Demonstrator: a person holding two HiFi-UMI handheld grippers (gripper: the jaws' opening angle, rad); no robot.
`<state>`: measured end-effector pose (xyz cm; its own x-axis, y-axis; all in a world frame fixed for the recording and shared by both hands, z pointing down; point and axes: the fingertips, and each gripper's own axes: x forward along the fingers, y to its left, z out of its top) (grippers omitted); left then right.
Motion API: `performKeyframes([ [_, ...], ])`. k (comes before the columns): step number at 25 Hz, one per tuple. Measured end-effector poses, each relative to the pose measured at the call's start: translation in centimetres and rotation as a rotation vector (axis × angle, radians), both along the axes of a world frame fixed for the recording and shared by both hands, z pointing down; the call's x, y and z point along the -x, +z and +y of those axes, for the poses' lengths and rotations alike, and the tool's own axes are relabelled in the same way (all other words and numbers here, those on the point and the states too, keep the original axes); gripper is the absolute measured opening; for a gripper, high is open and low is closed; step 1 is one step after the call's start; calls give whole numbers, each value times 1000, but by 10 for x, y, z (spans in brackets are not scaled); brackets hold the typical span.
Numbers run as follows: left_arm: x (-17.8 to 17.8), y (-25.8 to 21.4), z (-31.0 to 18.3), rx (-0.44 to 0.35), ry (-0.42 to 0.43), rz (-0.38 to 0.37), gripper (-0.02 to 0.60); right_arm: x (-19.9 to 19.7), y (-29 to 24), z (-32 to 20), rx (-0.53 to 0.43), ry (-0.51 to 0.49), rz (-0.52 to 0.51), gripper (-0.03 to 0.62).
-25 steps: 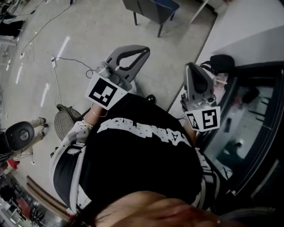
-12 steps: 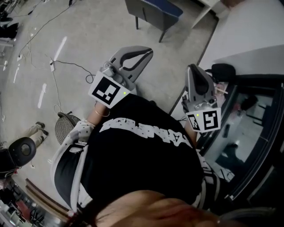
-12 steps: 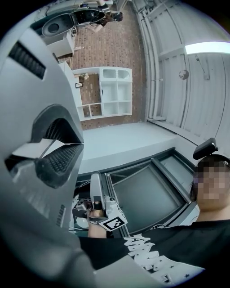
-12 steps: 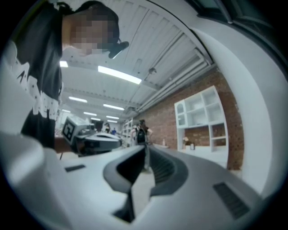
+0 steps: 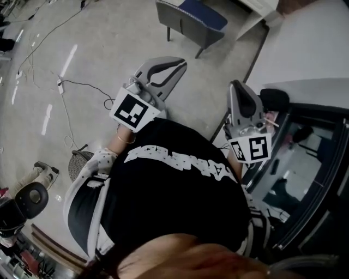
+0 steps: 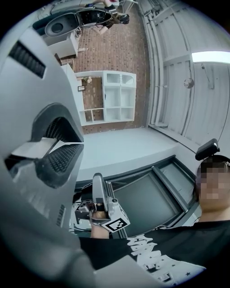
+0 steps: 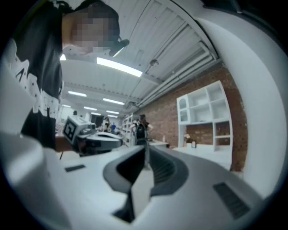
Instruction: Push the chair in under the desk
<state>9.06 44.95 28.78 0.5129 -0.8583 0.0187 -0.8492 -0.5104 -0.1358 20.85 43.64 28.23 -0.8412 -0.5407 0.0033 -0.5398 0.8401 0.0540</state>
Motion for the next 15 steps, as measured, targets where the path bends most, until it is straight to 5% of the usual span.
performKeyframes([
  [15,102,17,-62,25,-44,2,37,91,12,-68,25,4,34,34],
])
